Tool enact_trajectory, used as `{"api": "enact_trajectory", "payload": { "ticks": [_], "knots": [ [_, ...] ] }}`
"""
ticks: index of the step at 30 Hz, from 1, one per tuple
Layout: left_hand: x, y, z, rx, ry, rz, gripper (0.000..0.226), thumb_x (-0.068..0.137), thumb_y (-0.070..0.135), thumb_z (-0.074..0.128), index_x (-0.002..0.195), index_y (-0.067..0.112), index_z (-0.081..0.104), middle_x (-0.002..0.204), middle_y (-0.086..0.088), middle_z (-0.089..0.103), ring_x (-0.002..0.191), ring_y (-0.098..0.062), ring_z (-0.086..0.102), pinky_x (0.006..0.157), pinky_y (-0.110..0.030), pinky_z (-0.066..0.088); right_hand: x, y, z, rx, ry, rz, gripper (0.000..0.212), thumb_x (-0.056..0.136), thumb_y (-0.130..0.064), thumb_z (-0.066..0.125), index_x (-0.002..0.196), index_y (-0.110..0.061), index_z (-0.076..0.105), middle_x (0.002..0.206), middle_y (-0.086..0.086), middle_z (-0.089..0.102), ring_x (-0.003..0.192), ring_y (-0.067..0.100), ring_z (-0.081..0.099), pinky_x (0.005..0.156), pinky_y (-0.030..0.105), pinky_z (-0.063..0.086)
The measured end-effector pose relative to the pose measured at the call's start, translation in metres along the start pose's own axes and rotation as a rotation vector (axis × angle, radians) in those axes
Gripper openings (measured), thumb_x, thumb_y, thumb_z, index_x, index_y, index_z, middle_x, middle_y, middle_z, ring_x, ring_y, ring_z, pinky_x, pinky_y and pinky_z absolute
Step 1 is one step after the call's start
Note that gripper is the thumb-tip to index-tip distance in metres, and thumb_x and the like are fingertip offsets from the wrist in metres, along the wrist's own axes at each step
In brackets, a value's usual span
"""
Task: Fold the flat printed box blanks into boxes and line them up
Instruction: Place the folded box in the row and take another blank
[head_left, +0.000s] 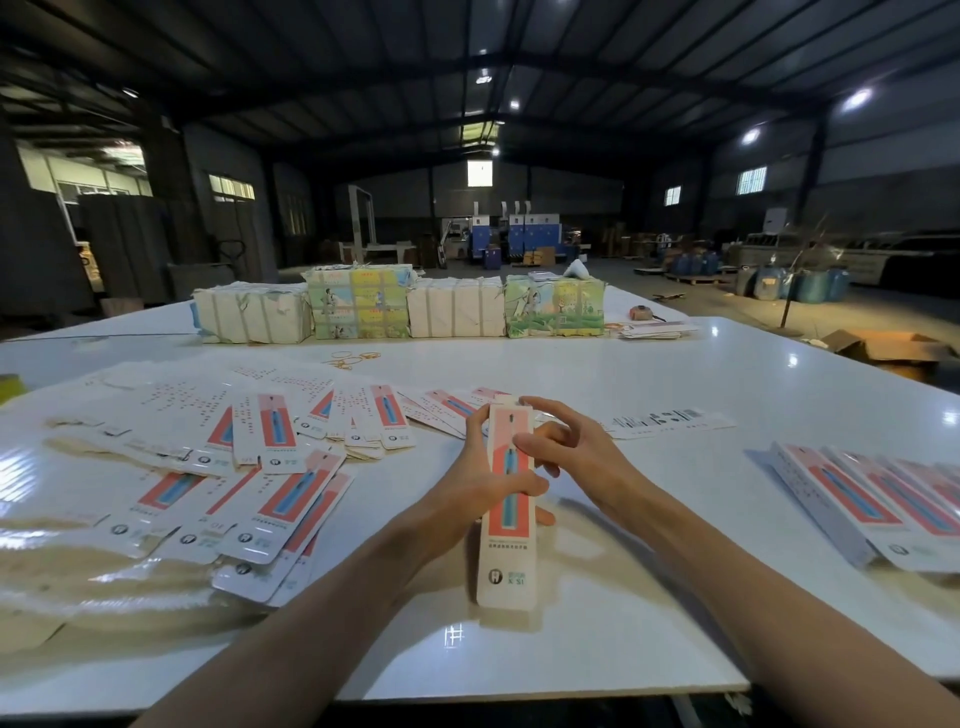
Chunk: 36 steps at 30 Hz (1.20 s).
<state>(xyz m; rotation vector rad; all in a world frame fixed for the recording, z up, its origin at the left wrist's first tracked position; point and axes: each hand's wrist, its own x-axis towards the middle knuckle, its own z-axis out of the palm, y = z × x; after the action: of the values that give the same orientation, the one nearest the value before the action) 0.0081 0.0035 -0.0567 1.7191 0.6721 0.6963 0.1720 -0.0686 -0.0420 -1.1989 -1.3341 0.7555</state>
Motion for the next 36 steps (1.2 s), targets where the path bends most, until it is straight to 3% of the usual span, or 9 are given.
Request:
{"api": "enact_trajectory", "payload": {
  "ticks": [5,12,15,17,21,26,30,33,36],
  "knots": [
    [0.000,-0.003,0.001,-0.043,-0.034,0.016,0.100,0.083,0.011,0.083,0.141,0.059,0.018,0.133,-0.001,0.059,0.093,-0.027,0.080,0.070,-0.037,0.066,0.000,-0.001,0.002,-0.059,0.010,0.001,0.032,0.098,-0.035,0.074,0.130,-0.033,0.067,0.097,0.014,0.073,0.076,0.011,0.059,0.077,0.028,0.056],
    [-0.004,-0.002,0.000,-0.045,-0.067,-0.037,0.098,0.081,0.013,0.080,0.146,0.053,0.018,0.130,-0.008,0.060,0.090,-0.029,0.080,0.067,-0.037,0.065,0.001,0.004,-0.003,-0.041,-0.053,0.020,0.031,0.097,-0.046,0.074,0.123,-0.030,0.070,0.101,0.015,0.075,0.074,0.016,0.060,0.074,0.026,0.055],
    [-0.007,0.003,-0.001,-0.034,-0.078,-0.030,0.092,0.086,0.011,0.079,0.141,0.056,0.021,0.127,-0.004,0.059,0.090,-0.026,0.080,0.065,-0.034,0.064,0.004,0.003,-0.004,0.080,0.059,0.030,0.038,0.101,-0.056,0.064,0.131,-0.034,0.063,0.102,0.012,0.078,0.063,0.024,0.058,0.068,0.030,0.056],
    [-0.010,0.006,-0.001,0.010,-0.118,-0.035,0.093,0.087,0.013,0.079,0.142,0.058,0.019,0.128,-0.001,0.058,0.090,-0.024,0.080,0.065,-0.032,0.063,0.008,0.005,-0.007,0.134,0.155,0.054,0.030,0.107,-0.047,0.057,0.131,-0.030,0.061,0.097,0.009,0.078,0.060,0.026,0.059,0.063,0.031,0.056],
    [-0.015,0.007,0.001,-0.002,-0.249,-0.065,0.098,0.085,0.012,0.081,0.145,0.060,0.020,0.127,-0.001,0.068,0.090,-0.035,0.079,0.069,-0.036,0.064,0.008,0.008,-0.011,0.044,0.166,0.056,0.022,0.109,-0.014,0.051,0.115,-0.018,0.073,0.084,0.005,0.077,0.076,0.020,0.067,0.065,0.026,0.056],
    [-0.011,0.007,0.003,-0.108,-0.241,-0.081,0.102,0.080,0.005,0.084,0.141,0.064,0.027,0.124,-0.001,0.071,0.095,-0.039,0.078,0.073,-0.044,0.065,0.007,0.002,-0.013,0.048,0.162,-0.050,0.028,0.106,-0.001,0.052,0.112,-0.013,0.076,0.095,0.008,0.080,0.084,0.021,0.076,0.070,0.029,0.060],
    [-0.007,0.003,0.002,-0.124,-0.217,-0.075,0.103,0.071,0.007,0.089,0.123,0.075,0.033,0.115,0.005,0.076,0.098,-0.037,0.078,0.075,-0.047,0.065,0.008,-0.001,-0.013,0.049,0.167,-0.082,0.031,0.105,0.002,0.054,0.106,-0.014,0.080,0.098,0.008,0.080,0.088,0.024,0.078,0.068,0.031,0.062],
    [-0.005,0.002,-0.001,-0.099,-0.210,-0.081,0.099,0.071,0.009,0.088,0.117,0.078,0.034,0.120,0.006,0.075,0.097,-0.035,0.078,0.075,-0.047,0.065,0.007,-0.003,-0.015,0.143,0.113,-0.023,0.034,0.106,-0.001,0.052,0.108,-0.016,0.083,0.110,0.010,0.080,0.105,0.029,0.077,0.075,0.033,0.063],
    [-0.004,0.003,-0.003,-0.061,-0.167,-0.081,0.102,0.072,0.010,0.088,0.120,0.079,0.031,0.132,0.001,0.067,0.096,-0.033,0.079,0.075,-0.047,0.066,0.007,-0.008,-0.013,0.301,0.034,0.052,0.030,0.110,-0.019,0.053,0.113,-0.015,0.083,0.118,0.012,0.078,0.111,0.031,0.075,0.080,0.033,0.063]
  ]
}}
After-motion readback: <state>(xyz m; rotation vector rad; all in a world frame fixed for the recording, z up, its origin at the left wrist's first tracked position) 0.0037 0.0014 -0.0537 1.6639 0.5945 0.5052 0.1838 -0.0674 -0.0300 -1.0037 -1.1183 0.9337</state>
